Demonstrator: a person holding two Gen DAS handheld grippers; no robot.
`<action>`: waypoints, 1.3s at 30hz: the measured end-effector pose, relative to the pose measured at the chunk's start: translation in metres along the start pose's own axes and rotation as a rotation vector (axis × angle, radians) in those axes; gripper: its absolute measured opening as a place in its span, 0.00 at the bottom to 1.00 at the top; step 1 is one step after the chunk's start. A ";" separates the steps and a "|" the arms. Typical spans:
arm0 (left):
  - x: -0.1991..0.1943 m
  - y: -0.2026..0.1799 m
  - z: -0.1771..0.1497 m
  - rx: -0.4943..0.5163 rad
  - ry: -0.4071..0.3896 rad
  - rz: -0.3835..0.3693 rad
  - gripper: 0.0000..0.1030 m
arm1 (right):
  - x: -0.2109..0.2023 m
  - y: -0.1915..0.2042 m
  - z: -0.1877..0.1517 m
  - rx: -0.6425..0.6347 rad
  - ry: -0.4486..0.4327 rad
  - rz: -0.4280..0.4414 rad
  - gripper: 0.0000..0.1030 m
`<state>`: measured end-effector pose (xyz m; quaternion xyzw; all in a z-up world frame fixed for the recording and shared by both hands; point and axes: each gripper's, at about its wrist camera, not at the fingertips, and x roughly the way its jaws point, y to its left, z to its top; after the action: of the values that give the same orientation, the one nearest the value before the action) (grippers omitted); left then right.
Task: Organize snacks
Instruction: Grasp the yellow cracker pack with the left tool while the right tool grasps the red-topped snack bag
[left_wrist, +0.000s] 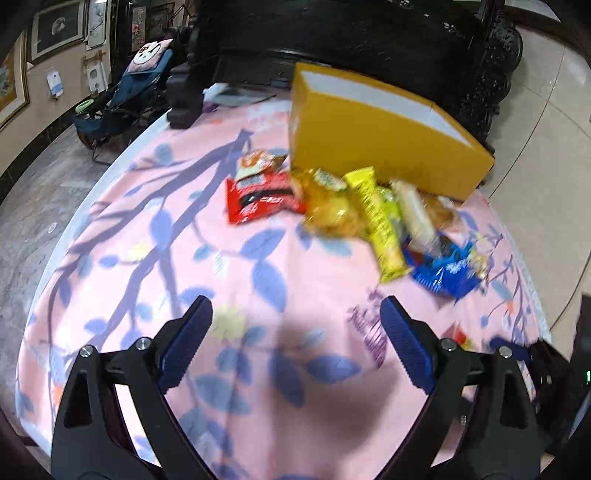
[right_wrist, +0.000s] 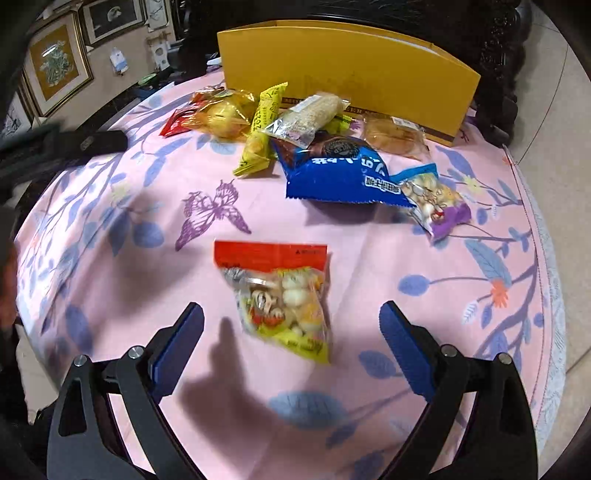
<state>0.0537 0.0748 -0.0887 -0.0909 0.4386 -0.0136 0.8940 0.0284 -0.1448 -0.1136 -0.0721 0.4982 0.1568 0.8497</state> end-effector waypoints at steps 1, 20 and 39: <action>-0.001 0.002 -0.003 -0.003 0.008 0.002 0.91 | 0.005 -0.001 0.002 0.009 -0.002 0.010 0.90; 0.108 -0.042 0.090 0.036 0.029 0.137 0.91 | 0.012 -0.038 0.008 0.088 -0.067 0.059 0.52; 0.119 -0.034 0.049 0.053 0.066 0.047 0.37 | 0.013 -0.032 0.011 0.094 -0.082 0.029 0.48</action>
<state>0.1677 0.0368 -0.1463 -0.0566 0.4695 -0.0073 0.8811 0.0540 -0.1697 -0.1204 -0.0184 0.4707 0.1481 0.8696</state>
